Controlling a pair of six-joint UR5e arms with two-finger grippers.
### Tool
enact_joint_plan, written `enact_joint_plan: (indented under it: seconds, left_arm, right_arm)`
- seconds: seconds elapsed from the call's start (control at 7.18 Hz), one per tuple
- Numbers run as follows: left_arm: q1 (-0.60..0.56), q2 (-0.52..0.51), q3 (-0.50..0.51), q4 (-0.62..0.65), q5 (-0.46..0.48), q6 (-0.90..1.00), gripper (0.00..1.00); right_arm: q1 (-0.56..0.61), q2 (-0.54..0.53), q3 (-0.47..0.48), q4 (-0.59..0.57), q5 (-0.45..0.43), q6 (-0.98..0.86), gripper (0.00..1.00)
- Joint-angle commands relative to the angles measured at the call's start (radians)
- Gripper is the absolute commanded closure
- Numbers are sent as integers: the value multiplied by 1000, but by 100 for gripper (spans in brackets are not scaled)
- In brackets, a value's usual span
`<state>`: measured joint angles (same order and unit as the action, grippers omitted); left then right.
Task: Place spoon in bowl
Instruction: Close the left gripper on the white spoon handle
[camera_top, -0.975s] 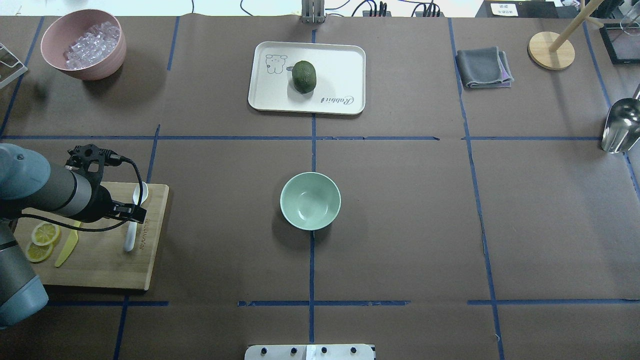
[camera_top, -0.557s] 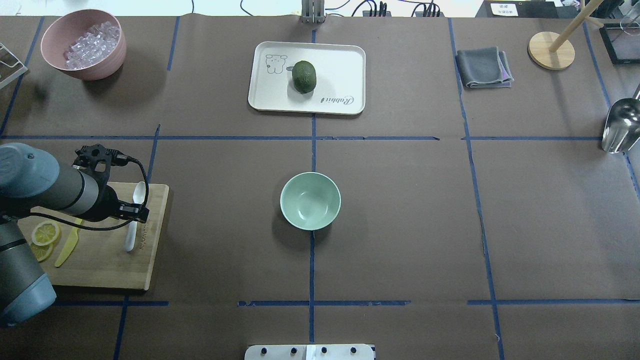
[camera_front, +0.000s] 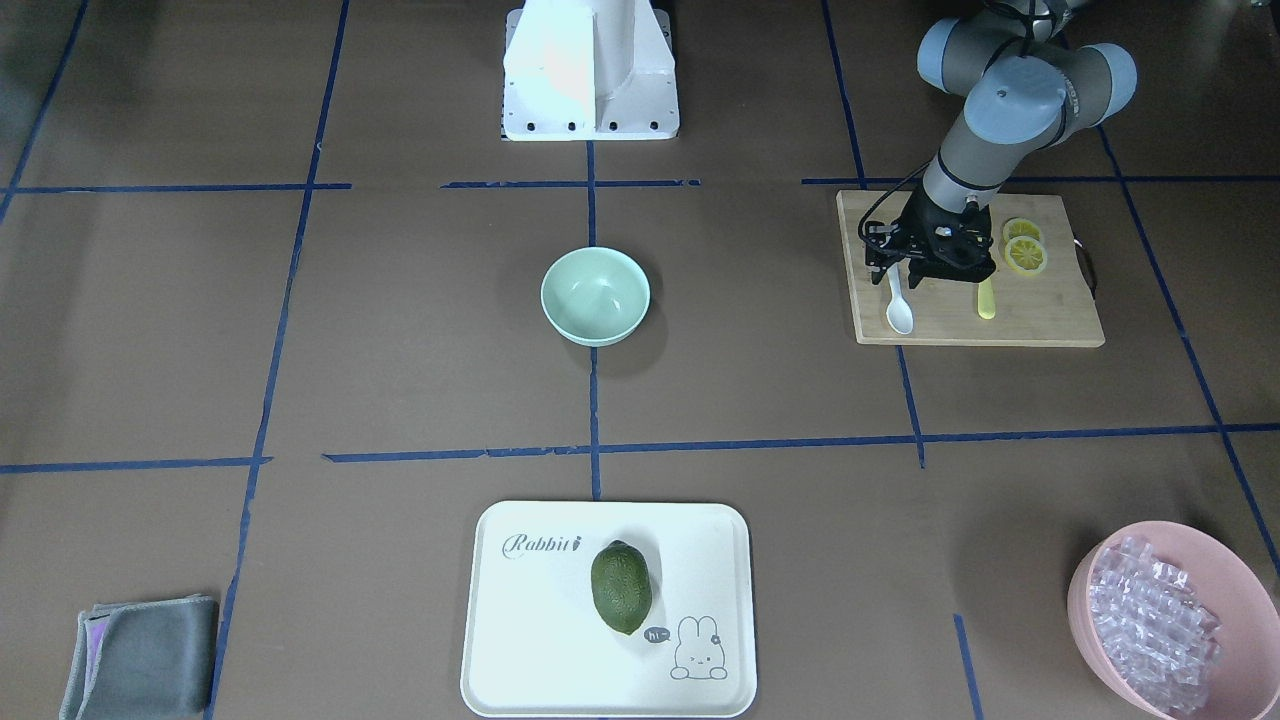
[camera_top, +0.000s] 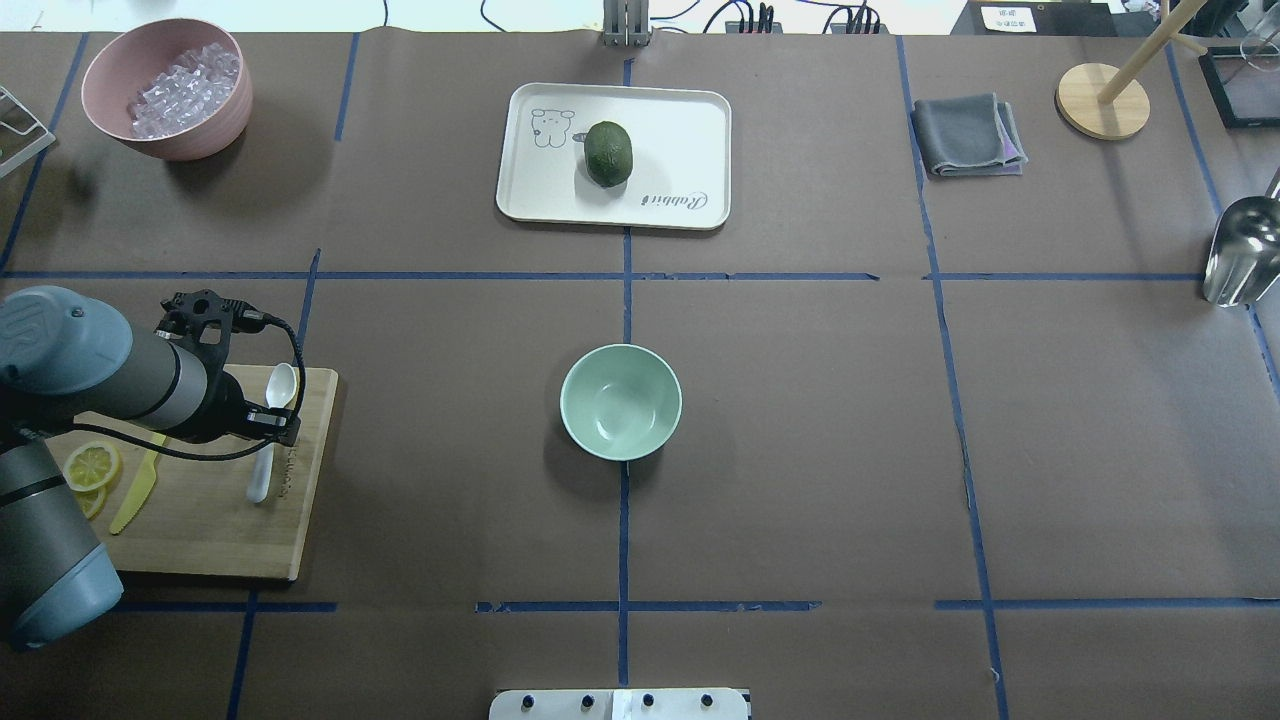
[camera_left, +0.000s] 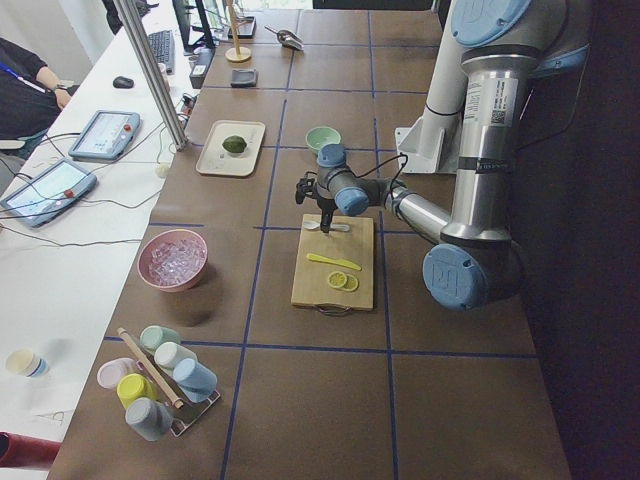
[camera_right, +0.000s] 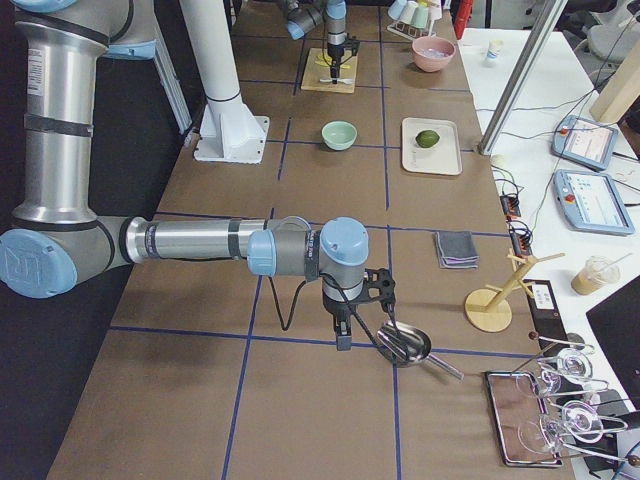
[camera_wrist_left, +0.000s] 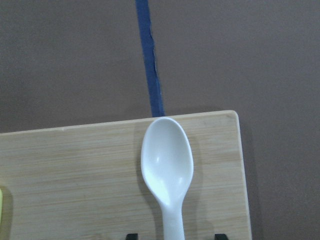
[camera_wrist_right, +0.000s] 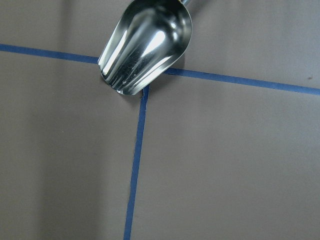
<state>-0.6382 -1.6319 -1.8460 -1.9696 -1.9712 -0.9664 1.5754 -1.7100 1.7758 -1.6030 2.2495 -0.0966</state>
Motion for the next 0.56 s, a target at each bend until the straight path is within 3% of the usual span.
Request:
enact_joint_plan:
  seconds: [0.0,0.42]
  left_arm:
    - [0,0,2,2,0,0,56]
    - [0,3,2,0,0,0,84]
  right_arm:
    - [0,0,1,0,-1,0,0]
    - [0,-8,11,0,-1,0,0]
